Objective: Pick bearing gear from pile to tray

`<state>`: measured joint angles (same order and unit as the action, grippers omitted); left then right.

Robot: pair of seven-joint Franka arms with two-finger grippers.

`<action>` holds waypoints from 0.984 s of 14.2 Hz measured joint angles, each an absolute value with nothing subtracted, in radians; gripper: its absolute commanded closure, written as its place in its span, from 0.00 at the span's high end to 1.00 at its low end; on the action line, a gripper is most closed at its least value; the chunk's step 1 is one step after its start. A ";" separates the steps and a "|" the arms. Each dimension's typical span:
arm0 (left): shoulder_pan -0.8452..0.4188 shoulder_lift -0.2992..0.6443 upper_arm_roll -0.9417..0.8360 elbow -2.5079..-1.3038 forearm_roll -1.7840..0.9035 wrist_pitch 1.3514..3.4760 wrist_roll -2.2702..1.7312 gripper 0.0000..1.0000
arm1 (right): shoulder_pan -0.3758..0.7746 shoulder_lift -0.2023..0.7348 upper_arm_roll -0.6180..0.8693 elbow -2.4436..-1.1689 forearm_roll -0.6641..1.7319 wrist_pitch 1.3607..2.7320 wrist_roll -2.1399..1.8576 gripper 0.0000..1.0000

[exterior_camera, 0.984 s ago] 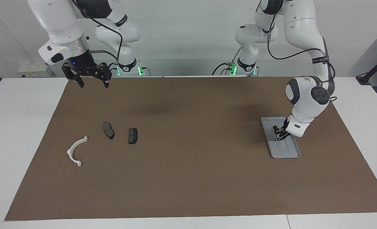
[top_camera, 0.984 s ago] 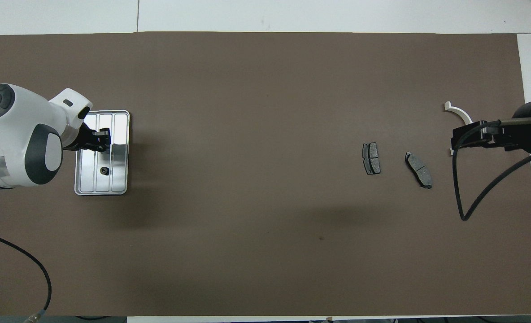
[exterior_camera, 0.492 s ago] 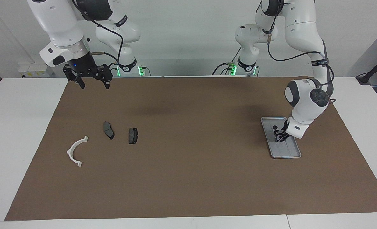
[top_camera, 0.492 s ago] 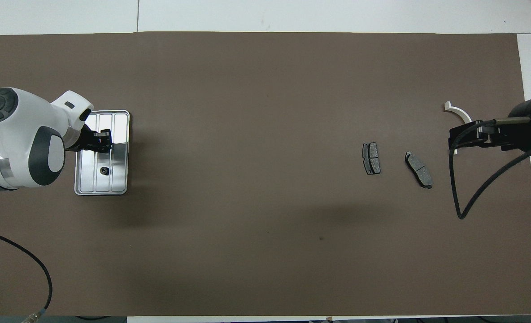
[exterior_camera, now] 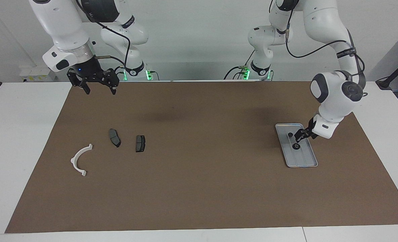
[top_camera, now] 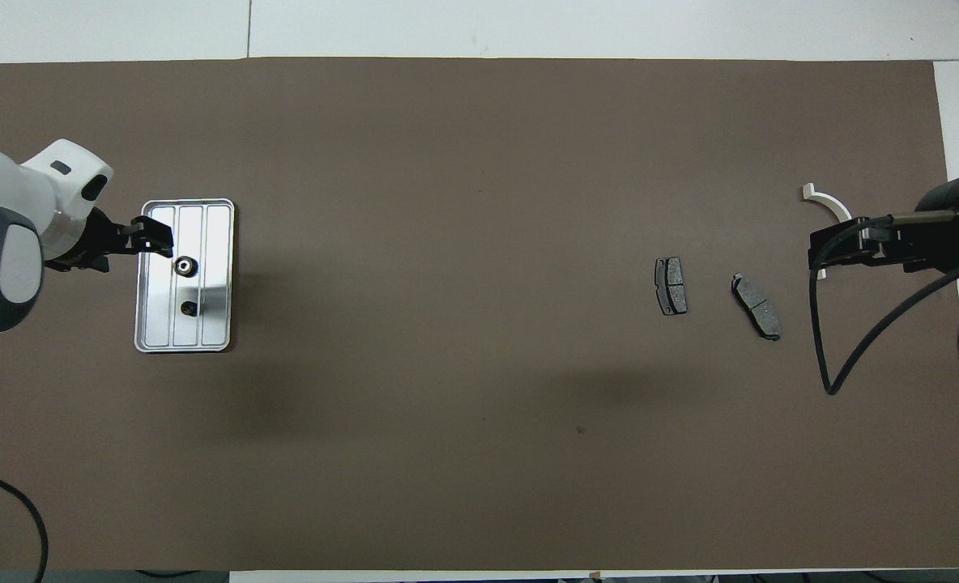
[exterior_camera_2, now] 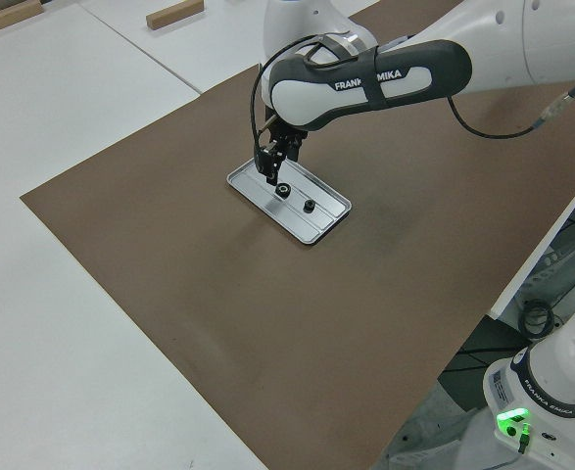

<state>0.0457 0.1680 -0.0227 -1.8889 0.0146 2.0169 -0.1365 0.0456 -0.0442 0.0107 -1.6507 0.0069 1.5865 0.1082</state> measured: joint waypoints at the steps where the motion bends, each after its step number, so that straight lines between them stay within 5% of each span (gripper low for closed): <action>1: 0.046 0.114 -0.023 -1.883 0.015 1.953 -0.137 1.00 | 0.046 -0.044 0.011 -1.651 0.007 1.586 0.108 1.00; 6: 0.043 -0.074 -0.031 -1.866 0.014 1.745 -0.136 1.00 | 0.044 -0.044 0.008 -1.651 0.006 1.590 0.108 1.00; 14: 0.005 -0.094 -0.037 -1.877 0.014 1.733 -0.134 1.00 | 0.036 -0.044 0.006 -1.651 0.005 1.600 0.108 1.00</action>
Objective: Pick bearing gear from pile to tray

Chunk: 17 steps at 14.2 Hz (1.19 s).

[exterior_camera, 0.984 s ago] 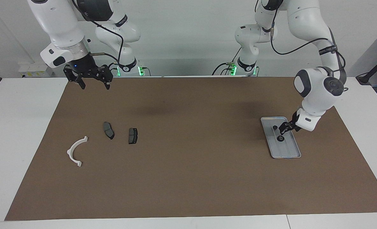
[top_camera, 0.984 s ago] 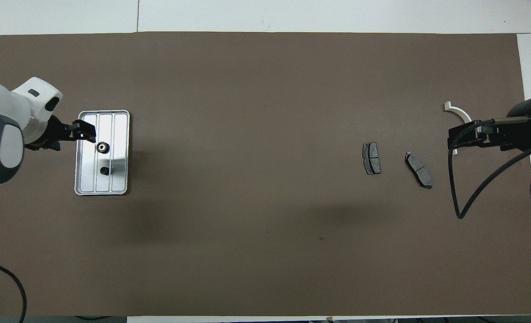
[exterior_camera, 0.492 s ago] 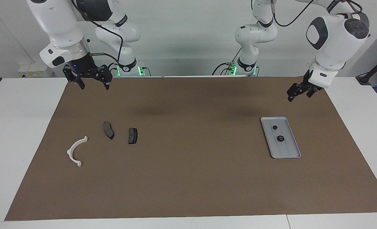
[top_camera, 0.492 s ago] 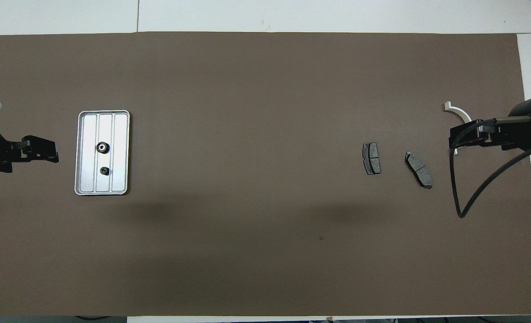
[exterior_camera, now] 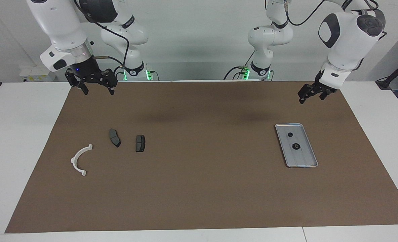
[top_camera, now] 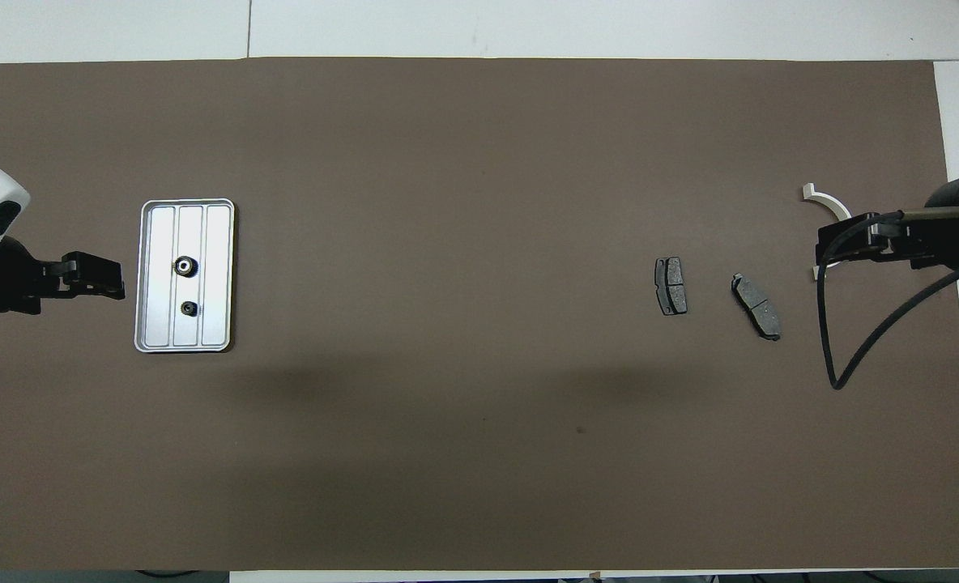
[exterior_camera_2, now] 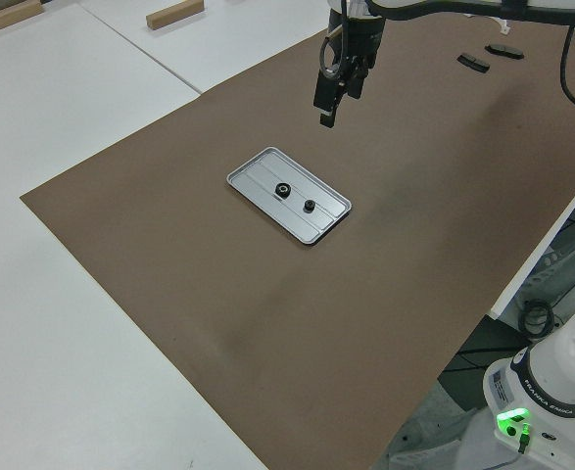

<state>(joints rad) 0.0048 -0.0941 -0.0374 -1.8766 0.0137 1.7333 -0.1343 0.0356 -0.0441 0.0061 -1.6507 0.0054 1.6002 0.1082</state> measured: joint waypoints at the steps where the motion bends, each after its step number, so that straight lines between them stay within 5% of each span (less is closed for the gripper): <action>1: 0.001 -0.094 -0.039 -1.867 0.014 1.729 -0.133 1.00 | 0.033 -0.044 0.006 -1.651 0.005 1.601 0.108 1.00; 17: -0.022 -0.034 -0.035 -1.732 0.014 1.685 -0.129 1.00 | 0.033 -0.044 0.007 -1.651 0.005 1.603 0.108 1.00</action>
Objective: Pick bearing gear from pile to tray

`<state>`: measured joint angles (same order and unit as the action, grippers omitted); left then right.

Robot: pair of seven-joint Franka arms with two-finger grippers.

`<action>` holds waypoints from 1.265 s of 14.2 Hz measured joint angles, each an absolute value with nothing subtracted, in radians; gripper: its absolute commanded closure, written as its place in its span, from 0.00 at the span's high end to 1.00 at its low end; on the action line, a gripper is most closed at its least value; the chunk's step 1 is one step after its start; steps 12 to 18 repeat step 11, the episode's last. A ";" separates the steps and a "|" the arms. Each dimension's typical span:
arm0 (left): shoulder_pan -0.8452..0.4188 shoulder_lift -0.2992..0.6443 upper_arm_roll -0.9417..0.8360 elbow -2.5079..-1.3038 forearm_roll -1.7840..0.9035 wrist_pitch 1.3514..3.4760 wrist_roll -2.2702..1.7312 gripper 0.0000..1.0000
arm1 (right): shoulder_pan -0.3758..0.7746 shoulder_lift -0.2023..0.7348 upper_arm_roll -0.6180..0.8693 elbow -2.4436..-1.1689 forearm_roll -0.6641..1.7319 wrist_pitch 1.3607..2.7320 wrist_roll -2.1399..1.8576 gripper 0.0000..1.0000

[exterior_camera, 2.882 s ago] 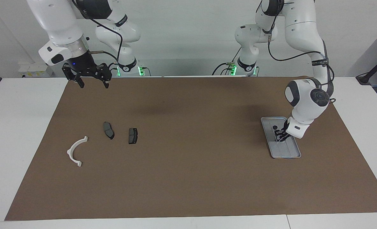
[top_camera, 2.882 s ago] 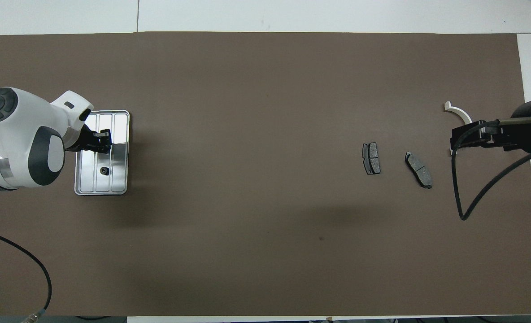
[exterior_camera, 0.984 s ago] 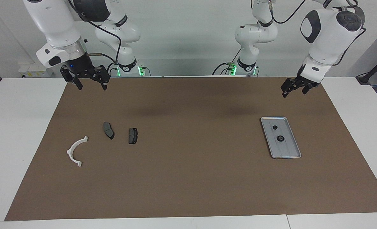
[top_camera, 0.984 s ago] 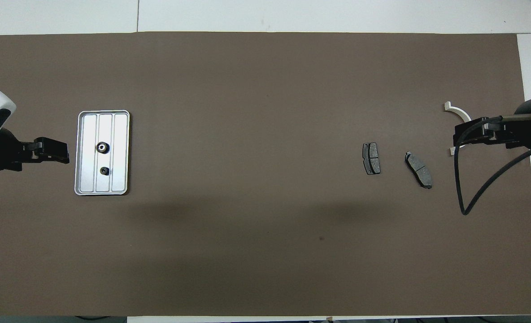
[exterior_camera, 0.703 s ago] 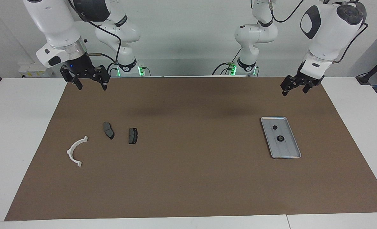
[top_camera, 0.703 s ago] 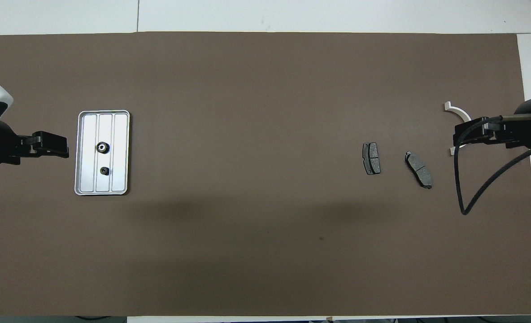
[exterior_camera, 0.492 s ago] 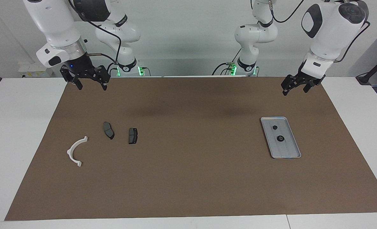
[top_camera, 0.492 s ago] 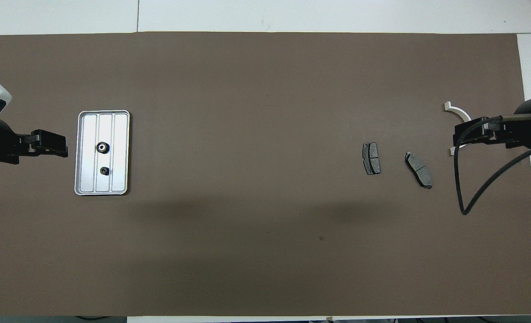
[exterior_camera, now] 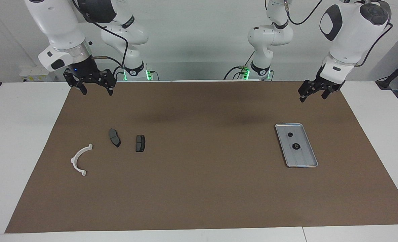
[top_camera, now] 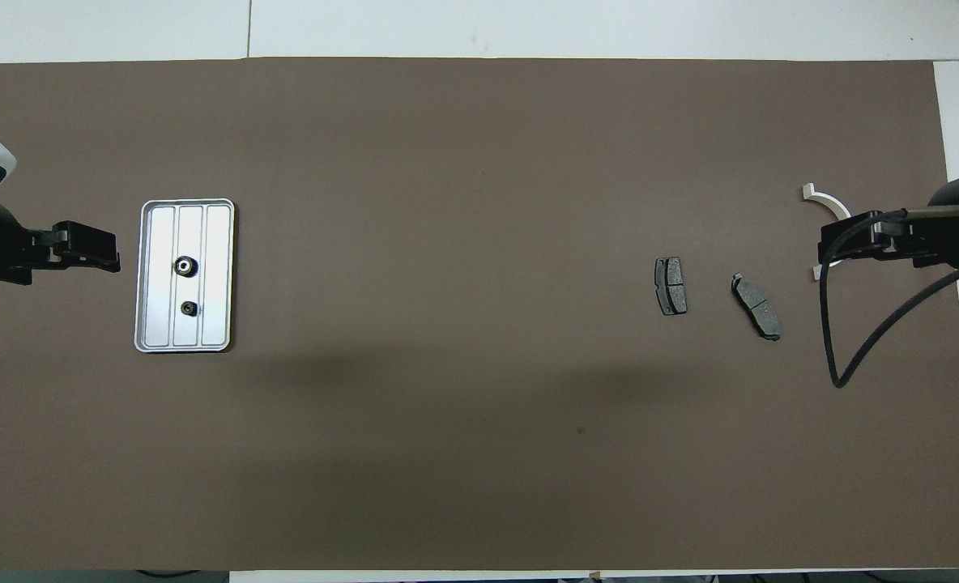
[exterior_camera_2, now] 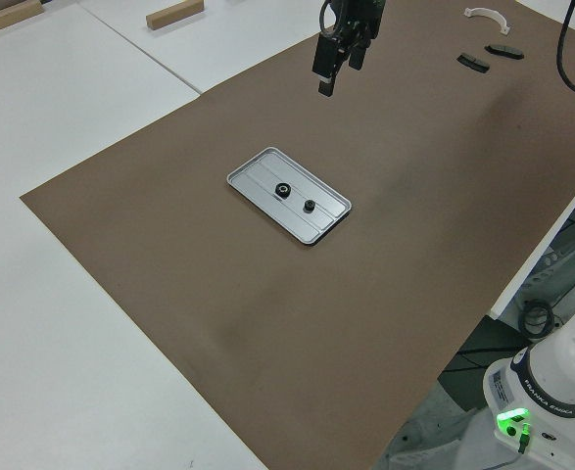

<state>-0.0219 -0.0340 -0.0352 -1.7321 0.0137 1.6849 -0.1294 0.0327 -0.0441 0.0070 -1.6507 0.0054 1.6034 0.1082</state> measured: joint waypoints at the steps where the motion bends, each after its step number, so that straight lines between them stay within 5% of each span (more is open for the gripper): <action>1: -0.022 -0.024 -0.036 -1.718 0.014 1.679 -0.129 1.00 | 0.033 -0.044 0.007 -1.651 0.005 1.603 0.108 1.00; 18: -0.028 -0.015 -0.044 -1.654 0.014 1.611 -0.129 1.00 | 0.033 -0.044 0.007 -1.651 0.005 1.603 0.108 1.00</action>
